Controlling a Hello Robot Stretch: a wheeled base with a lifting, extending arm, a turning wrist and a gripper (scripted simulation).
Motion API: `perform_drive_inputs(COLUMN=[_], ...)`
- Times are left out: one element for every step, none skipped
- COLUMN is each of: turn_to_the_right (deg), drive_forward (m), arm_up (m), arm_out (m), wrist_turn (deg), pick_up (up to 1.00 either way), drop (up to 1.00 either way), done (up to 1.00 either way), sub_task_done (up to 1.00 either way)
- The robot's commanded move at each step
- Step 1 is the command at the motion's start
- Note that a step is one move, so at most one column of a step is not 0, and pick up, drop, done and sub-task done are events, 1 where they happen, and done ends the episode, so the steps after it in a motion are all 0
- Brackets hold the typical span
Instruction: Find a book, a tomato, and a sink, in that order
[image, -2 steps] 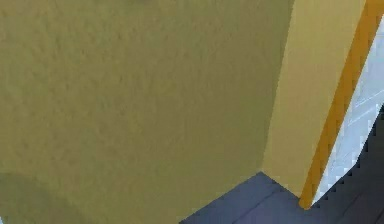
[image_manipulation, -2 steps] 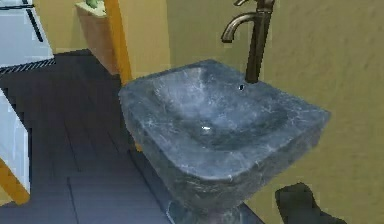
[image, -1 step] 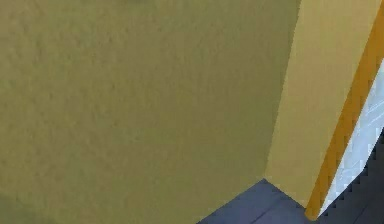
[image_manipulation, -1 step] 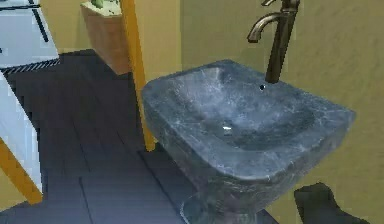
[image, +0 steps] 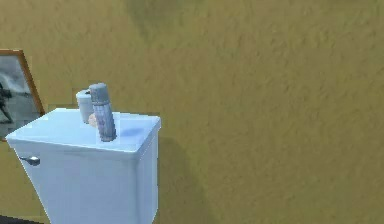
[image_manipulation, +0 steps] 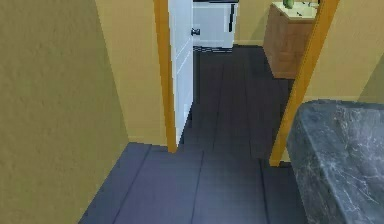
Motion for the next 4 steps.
perform_drive_inputs(turn_to_the_right=[-3.0, 0.0, -45.0, -45.0], drive_forward=[0.00, 0.20, 0.00, 0.00], arm_up=[0.00, 0.00, 0.00, 0.00], arm_out=[0.00, 0.00, 0.00, 0.00], wrist_turn=[0.0, 0.0, 0.0, 0.0], pick_up=[0.00, 0.00, 0.00, 0.00], drop=[0.00, 0.00, 0.00, 0.00], done=[0.00, 0.00, 0.00, 0.00], sub_task_done=[0.00, 0.00, 0.00, 0.00])
